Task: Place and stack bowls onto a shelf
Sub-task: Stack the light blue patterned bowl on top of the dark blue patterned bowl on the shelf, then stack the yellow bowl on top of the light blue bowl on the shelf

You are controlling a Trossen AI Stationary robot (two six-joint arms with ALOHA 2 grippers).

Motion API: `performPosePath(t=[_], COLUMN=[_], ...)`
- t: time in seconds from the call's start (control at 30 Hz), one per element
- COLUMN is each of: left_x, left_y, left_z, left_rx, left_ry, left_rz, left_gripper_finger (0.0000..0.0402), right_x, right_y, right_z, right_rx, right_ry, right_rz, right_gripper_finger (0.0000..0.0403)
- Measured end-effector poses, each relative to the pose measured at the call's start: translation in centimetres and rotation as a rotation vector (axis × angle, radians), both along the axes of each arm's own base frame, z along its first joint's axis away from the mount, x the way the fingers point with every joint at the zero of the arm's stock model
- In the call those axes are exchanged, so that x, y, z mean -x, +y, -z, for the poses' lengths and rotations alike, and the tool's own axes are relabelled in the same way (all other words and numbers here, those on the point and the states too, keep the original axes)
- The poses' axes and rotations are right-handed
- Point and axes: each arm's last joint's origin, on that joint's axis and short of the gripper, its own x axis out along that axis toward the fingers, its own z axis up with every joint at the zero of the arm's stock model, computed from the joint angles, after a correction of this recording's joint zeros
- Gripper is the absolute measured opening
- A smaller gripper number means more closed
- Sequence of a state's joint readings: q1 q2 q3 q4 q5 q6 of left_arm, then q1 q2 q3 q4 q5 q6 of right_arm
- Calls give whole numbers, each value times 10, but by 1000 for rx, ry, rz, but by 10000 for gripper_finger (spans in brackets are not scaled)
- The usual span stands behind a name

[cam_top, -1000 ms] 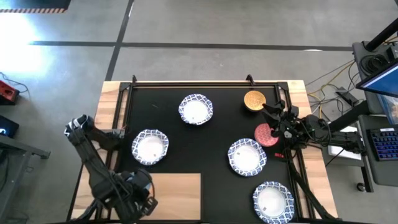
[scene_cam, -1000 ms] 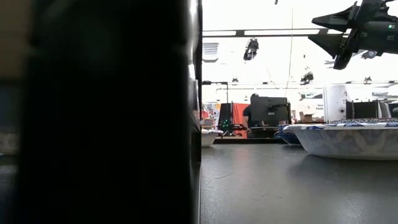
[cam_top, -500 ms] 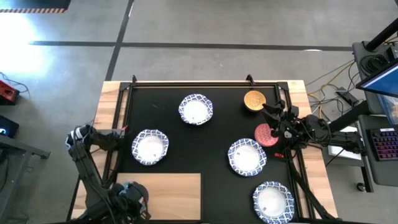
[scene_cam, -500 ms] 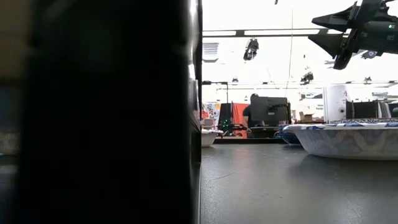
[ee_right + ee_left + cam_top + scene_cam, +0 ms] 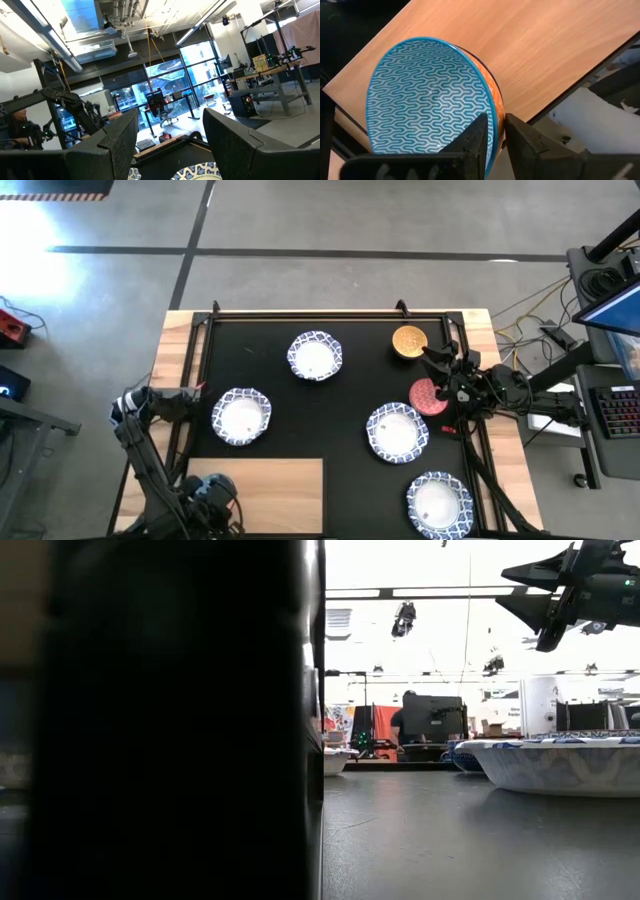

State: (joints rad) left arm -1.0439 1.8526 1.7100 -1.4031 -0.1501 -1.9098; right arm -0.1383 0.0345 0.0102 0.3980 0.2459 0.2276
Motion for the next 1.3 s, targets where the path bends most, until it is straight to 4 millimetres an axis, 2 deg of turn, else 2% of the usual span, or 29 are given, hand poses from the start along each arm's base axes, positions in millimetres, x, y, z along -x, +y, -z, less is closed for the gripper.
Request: performPosePath(t=[0.13, 0.37, 0.7, 0.87, 1.03, 1.3], left_x=[0, -4, -7, -13, -26, -63], left_y=[0, -3, 3, 19, 37, 81], left_z=[-3, -22, -23, -25, -16, -27], left_rx=[13, 73, 24, -143, -348, -465], left_ry=[-7, -52, -70, -140, -270, -192], left_rz=[4, 1, -22, -24, -14, 166], left_gripper_finger=[47, 48, 50, 65, 85, 96], right_x=[0, 0, 0, 0, 0, 0], right_y=[0, 0, 0, 0, 0, 0], right_z=[0, 0, 0, 0, 0, 0], right_rx=[0, 0, 0, 0, 0, 0], right_ry=[0, 0, 0, 0, 0, 0], right_rz=[0, 0, 0, 0, 0, 0], right_gripper_finger=[212, 212, 212, 212, 212, 212])
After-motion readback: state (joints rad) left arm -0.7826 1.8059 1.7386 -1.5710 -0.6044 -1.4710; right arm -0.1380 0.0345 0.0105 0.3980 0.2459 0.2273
